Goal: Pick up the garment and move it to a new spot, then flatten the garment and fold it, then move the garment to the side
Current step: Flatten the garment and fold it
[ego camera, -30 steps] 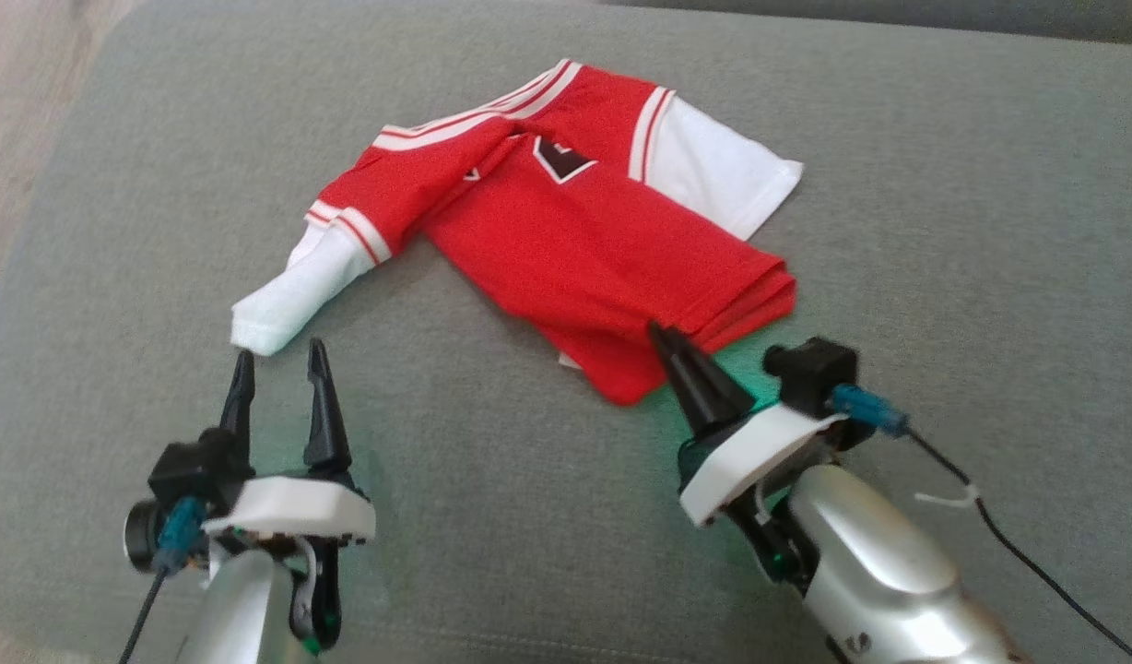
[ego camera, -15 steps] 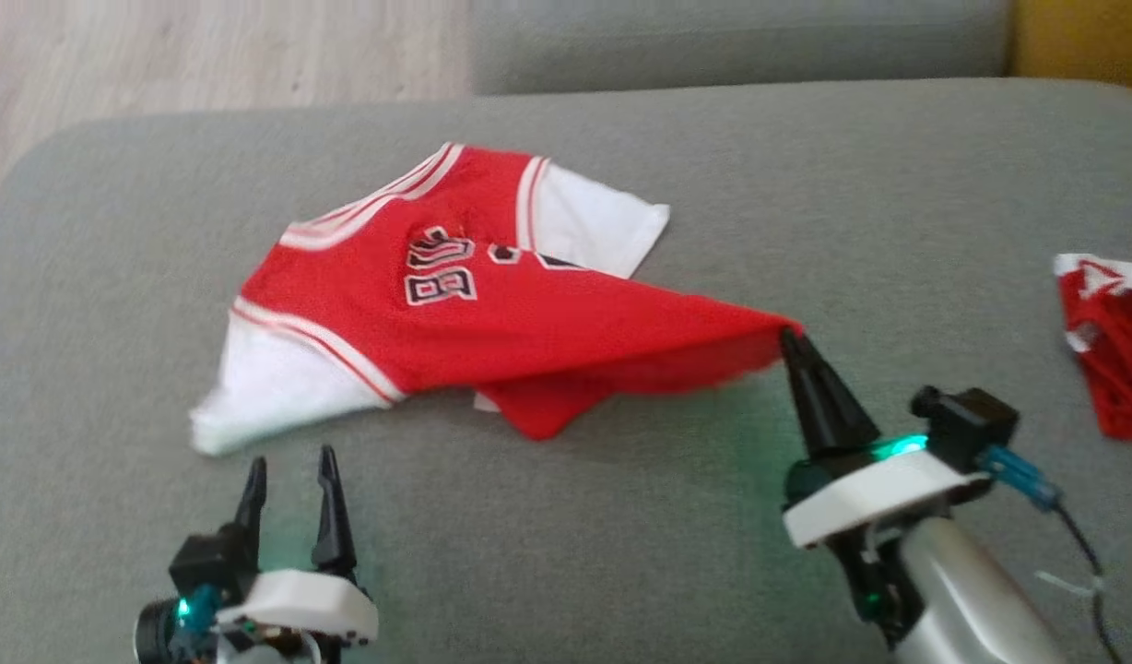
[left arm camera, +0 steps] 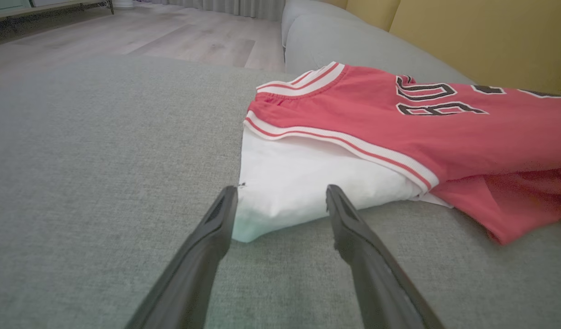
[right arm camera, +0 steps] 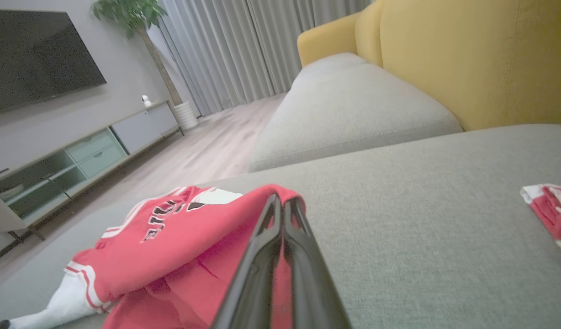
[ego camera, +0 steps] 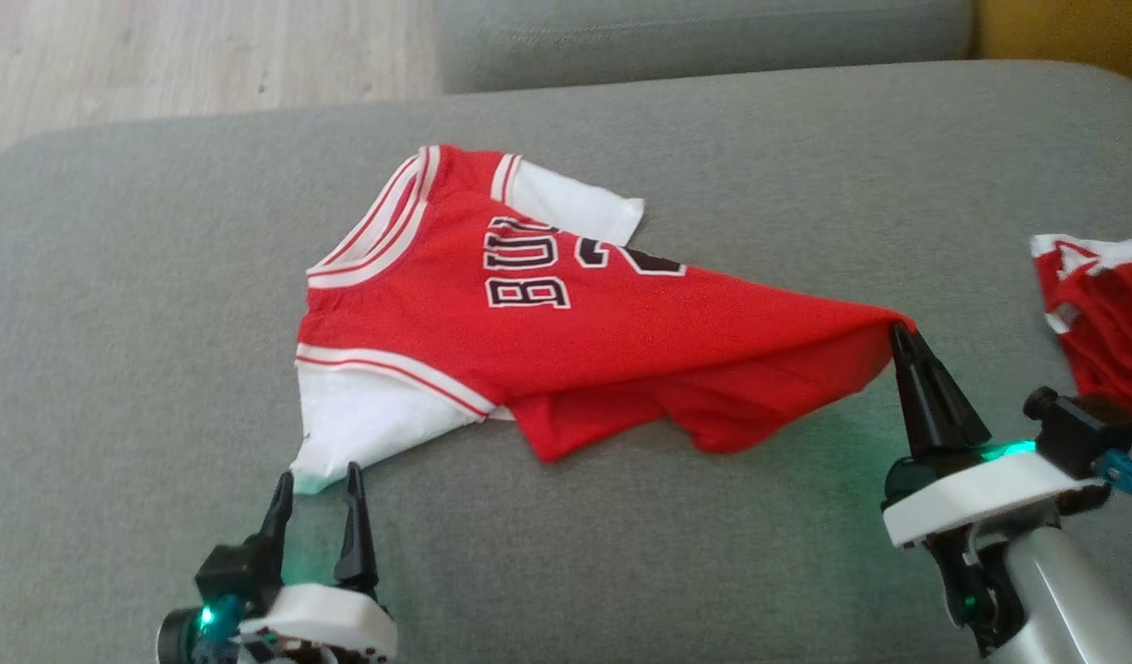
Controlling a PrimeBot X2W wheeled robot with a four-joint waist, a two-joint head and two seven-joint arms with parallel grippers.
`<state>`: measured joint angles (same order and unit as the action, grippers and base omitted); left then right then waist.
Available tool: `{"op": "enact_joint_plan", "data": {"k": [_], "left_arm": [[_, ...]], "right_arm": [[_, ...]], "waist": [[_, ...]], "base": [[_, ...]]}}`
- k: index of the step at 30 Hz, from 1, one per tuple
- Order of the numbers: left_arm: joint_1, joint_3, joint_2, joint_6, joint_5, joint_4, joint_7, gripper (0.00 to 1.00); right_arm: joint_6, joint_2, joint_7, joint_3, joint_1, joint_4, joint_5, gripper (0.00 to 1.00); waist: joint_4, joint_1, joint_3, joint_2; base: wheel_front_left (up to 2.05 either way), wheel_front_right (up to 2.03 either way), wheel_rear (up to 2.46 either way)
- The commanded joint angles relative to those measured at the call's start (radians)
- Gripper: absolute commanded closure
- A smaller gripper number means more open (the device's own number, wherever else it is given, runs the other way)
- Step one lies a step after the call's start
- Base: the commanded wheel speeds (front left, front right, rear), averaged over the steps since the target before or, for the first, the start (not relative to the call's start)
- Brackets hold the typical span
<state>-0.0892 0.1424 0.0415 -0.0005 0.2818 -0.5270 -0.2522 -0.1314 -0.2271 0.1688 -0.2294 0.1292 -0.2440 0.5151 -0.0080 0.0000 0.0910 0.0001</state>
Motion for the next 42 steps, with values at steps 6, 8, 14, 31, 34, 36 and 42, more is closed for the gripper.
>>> {"op": "enact_joint_plan", "data": {"k": [6,8,14,31,34,36,42], "left_arm": [[-0.063,0.002,0.009,-0.006,-0.002,0.02,-0.01,0.0],[-0.069,0.007,0.009,-0.006,-0.005,0.017,-0.01,0.0],[-0.07,-0.006,0.009,0.003,-0.019,0.017,-0.01,0.0],[0.059,-0.106,0.009,0.032,-0.159,0.148,-0.01,0.0],[0.075,-0.109,0.009,0.032,-0.158,0.145,-0.01,0.0],[0.081,-0.107,0.009,0.033,-0.155,0.143,-0.01,0.0],[0.081,-0.101,0.009,0.034,-0.151,0.142,-0.01,0.0]], "right_arm": [[0.001,0.014,0.005,0.006,0.066,-0.082,-0.072,1.0],[0.001,0.032,0.013,0.015,0.097,-0.146,-0.107,0.79],[0.001,0.092,0.072,0.121,0.149,-0.325,-0.253,0.0],[0.001,0.176,0.093,0.214,-0.012,-0.223,-0.451,0.0],[0.001,0.177,0.093,0.193,-0.029,-0.235,-0.421,0.0],[0.001,0.177,0.093,0.187,-0.034,-0.239,-0.41,0.0],[0.001,0.177,0.093,0.174,-0.029,-0.239,-0.398,0.0]], "waist": [[0.048,0.0,0.048,-0.0001],[0.059,0.0,0.055,-0.0001],[0.076,0.0,0.035,-0.0001],[0.038,0.0,-0.081,-0.0001],[0.042,0.0,-0.087,-0.0001],[0.045,0.0,-0.088,-0.0001],[0.048,0.0,-0.086,-0.0001]], "base": [[0.0,0.0,0.0],[0.0,0.0,0.0],[0.0,0.0,0.0],[0.0,0.0,0.0],[0.0,0.0,0.0],[0.0,0.0,0.0],[0.0,0.0,0.0]]}}
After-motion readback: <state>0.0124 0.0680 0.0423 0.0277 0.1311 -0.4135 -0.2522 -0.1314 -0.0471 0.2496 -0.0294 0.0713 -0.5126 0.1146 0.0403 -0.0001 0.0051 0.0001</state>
